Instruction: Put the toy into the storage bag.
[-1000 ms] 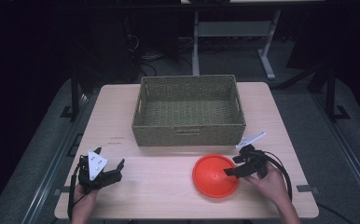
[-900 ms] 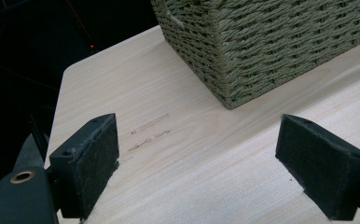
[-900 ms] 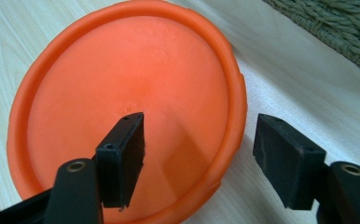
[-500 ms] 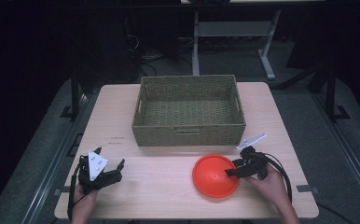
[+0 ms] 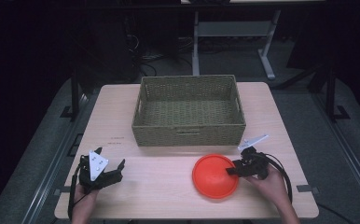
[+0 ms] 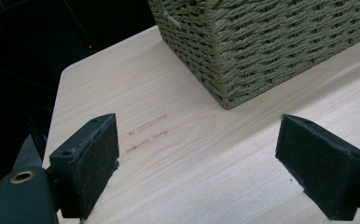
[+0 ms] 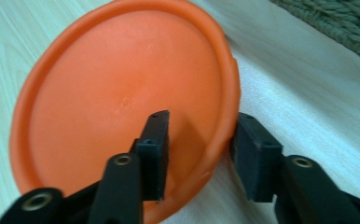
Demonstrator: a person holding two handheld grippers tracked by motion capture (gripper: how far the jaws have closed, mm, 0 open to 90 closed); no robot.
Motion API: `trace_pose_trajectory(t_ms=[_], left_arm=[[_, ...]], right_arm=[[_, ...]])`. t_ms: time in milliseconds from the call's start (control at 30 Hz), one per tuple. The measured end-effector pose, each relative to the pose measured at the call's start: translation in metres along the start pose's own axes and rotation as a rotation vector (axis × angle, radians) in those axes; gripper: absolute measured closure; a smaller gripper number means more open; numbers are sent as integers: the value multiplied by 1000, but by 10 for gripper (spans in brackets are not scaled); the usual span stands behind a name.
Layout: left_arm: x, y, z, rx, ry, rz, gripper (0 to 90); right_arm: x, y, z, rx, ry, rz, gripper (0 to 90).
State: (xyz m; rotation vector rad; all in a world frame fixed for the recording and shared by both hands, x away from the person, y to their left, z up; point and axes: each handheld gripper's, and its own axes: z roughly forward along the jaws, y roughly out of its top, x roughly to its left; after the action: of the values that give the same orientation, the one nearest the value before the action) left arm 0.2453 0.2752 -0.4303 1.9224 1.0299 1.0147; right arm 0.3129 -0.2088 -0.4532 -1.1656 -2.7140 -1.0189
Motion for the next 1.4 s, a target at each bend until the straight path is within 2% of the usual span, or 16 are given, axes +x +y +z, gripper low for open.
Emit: trace_pose_trajectory(t_ms=[300, 433, 533, 667, 800, 833, 900, 1167, 1333, 1367, 1400], left_arm=[[-2, 0, 0, -6, 0, 0, 129], [-1, 0, 0, -8, 0, -2, 128], [-1, 0, 0, -7, 0, -3, 128], [-2, 0, 0, -1, 1, 12, 128], [-1, 0, 0, -7, 3, 3, 128], [-1, 0, 0, -6, 4, 1, 128], [0, 0, 0, -1, 5, 3, 128], [-1, 0, 0, -4, 7, -2, 128], [0, 0, -1, -5, 9, 0, 128], [-1, 0, -2, -5, 9, 1, 128], [-1, 0, -2, -5, 9, 2, 128]], right_arm=[[4, 1, -12, -48, -3, 10, 711], [10, 3, -20, -59, -18, -4, 741], [15, 6, -25, -90, -19, -19, 775], [22, 9, -30, -111, -23, -38, 793], [25, 11, -33, -116, -26, -45, 803], [28, 12, -36, -132, -31, -61, 813], [32, 14, -39, -139, -29, -65, 817], [46, 24, -52, -137, -45, -111, 819], [49, 31, -62, -135, -69, -131, 819], [48, 33, -64, -136, -76, -152, 819], [49, 35, -65, -133, -75, -141, 819]])
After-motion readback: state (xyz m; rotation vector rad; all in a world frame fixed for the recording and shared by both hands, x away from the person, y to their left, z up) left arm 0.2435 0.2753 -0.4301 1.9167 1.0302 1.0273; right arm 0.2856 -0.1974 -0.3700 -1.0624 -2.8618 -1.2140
